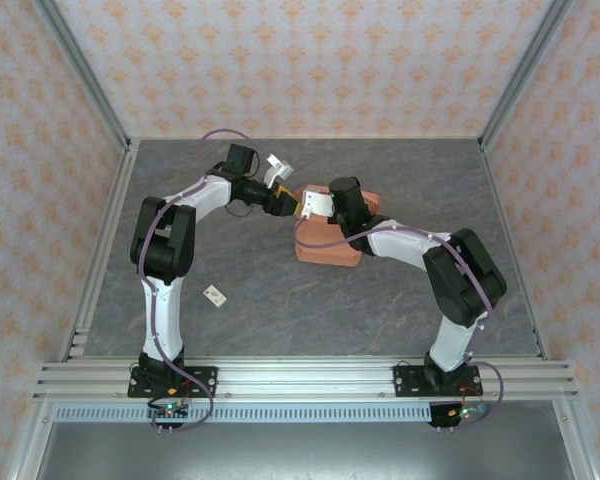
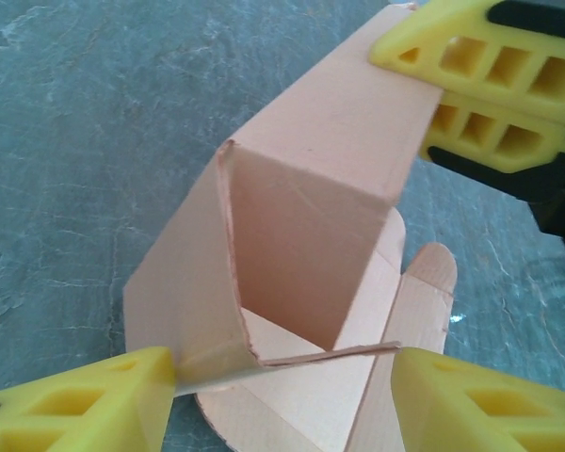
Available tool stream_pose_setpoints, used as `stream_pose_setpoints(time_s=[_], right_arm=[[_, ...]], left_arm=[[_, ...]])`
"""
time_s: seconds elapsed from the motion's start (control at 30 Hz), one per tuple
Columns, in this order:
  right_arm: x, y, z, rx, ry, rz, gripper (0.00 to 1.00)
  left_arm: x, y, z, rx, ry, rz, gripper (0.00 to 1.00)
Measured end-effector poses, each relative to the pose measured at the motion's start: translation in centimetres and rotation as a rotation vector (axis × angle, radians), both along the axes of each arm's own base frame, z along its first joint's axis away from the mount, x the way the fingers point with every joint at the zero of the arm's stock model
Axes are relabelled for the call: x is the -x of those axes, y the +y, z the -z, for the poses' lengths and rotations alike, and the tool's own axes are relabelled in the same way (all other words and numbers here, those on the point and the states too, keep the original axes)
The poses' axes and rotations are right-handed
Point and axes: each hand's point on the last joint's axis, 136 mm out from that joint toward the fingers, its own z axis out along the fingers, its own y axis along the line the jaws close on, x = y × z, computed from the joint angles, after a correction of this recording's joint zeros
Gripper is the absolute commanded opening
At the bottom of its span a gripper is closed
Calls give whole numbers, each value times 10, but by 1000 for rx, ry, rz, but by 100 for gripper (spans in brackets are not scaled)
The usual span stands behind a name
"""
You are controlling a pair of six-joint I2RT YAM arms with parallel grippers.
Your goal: Fold the paper box
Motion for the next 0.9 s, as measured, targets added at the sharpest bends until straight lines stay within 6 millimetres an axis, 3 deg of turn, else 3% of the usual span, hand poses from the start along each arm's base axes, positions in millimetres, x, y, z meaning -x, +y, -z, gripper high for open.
stream_pose_setpoints(time_s=[0.23, 0.9], right_arm=[[0, -1, 2, -14, 28, -3, 0], [-5, -2, -3, -10, 20, 0, 0]], left_arm=[[-5, -2, 13, -9, -7, -52, 59], [0, -5, 13, 8, -27, -19, 69]])
